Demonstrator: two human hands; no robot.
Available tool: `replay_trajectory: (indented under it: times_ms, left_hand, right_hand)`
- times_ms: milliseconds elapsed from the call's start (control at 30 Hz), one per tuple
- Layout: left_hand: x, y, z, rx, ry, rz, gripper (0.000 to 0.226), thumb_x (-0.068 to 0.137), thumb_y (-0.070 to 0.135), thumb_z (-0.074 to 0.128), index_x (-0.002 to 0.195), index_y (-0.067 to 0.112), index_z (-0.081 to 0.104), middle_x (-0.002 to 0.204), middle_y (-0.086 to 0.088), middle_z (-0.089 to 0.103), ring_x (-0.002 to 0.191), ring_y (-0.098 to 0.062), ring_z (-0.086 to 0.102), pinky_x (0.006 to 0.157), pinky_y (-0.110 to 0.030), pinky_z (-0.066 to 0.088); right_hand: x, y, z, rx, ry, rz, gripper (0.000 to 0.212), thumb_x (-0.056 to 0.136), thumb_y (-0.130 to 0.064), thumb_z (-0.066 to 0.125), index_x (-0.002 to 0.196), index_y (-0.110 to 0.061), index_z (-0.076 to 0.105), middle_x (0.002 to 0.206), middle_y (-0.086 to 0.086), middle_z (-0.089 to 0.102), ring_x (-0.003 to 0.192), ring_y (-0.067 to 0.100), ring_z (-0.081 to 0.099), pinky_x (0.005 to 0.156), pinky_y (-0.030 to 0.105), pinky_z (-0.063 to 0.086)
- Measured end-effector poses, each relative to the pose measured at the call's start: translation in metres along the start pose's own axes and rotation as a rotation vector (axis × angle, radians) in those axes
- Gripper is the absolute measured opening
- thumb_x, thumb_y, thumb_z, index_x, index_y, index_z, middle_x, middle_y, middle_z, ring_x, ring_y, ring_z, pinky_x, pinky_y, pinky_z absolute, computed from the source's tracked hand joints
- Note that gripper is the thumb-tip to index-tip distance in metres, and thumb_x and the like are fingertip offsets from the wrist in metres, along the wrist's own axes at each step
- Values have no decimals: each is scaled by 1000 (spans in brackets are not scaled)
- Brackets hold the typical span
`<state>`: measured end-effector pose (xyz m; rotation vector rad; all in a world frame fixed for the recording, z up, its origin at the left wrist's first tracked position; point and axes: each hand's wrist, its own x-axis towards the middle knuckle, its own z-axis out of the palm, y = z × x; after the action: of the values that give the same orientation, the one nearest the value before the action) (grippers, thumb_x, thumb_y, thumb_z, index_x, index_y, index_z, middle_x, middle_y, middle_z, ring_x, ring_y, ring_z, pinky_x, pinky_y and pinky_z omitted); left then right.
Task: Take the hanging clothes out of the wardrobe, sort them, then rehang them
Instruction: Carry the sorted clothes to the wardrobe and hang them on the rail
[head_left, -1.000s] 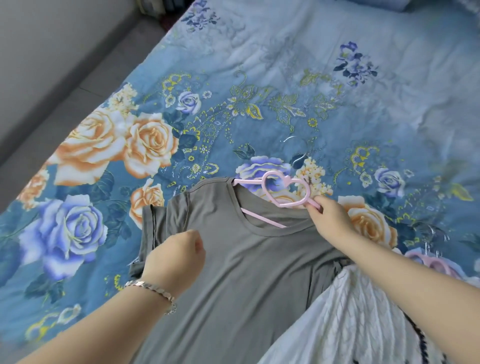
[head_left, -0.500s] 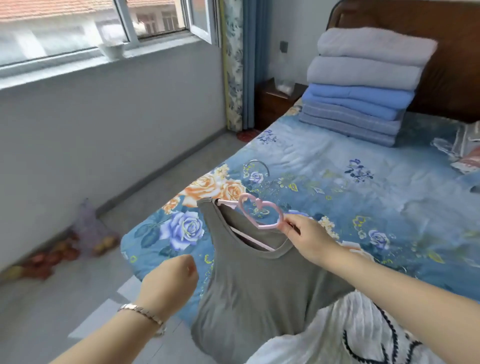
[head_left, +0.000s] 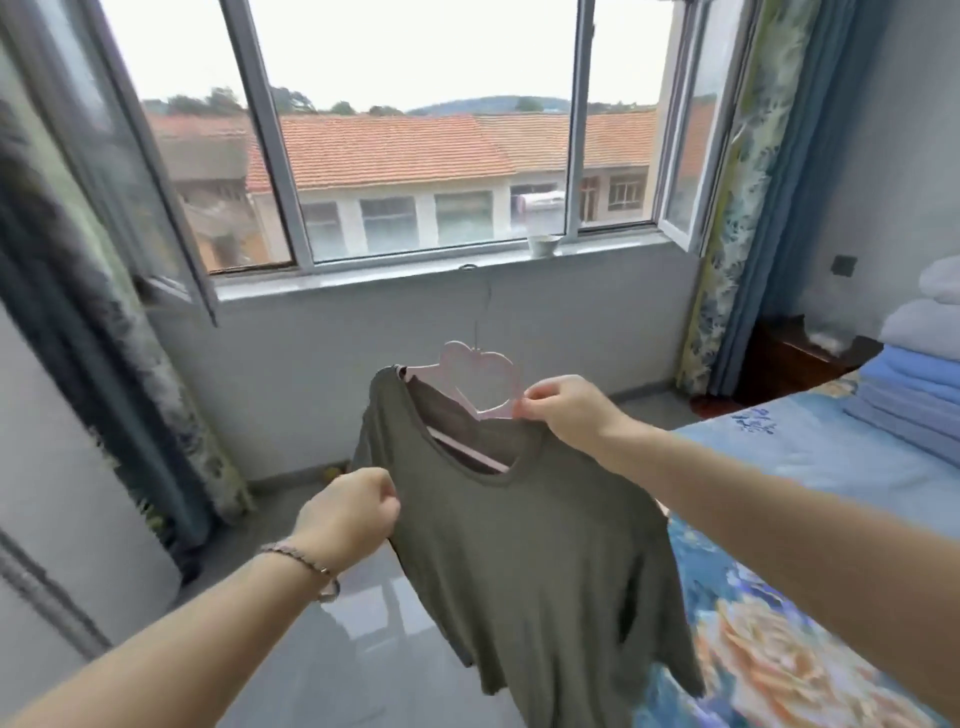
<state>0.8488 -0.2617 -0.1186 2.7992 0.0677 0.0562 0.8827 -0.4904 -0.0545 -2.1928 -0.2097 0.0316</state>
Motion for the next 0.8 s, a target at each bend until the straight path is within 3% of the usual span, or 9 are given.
replay_trajectory:
  times_ms: [67,200,333,433,667,800]
  left_hand:
    - [-30,-14,-17,1,68,-93,16,88,20,45,87,24,61,94,3,66,87,-20,62,78,-30,52]
    - [-99,-32,-39,11,152,-274,14,90,19,45,86,19,58,96,-3,63,91,-24,60,74,-28,46]
    - [-184,-45,-53,10,197,-493,19,89,17,40,73,20,50,84,-5,56,87,-27,59,68,-26,41]
    - [-258,-52,-66,33,256,-648,18,90,17,37,80,19,51,88,-2,55,86,-23,55,70,-26,41]
    - [-448,-63,-104,51,396,-931,17,90,20,42,90,17,59,96,-2,64,89,-22,58,71,-28,44]
    - [-564,-65,-120,97,473,-1098,23,91,16,39,95,13,61,98,-3,65,89,-21,60,71,-28,44]
  right_hand:
    - [-10,-30,6,36,-127,-58,19,88,-18,61,70,-16,62,44,-13,49,41,2,43,35,8,27]
    - [-47,-83,27,14,-302,-239,13,85,-23,63,80,-12,66,64,7,44,51,16,35,34,15,25]
    - [-103,-133,57,29,-469,-439,18,86,-24,63,75,-10,65,50,-2,36,36,8,29,31,13,24]
    - [-149,-168,81,50,-611,-520,20,87,-26,62,79,-8,66,48,-4,35,32,5,28,31,12,23]
    - [-281,-228,145,67,-920,-652,27,87,-23,59,61,-17,58,55,0,42,44,11,32,33,14,21]
    - [-369,-261,180,126,-1063,-712,26,83,-14,62,57,-14,58,67,10,48,60,19,40,52,24,27]
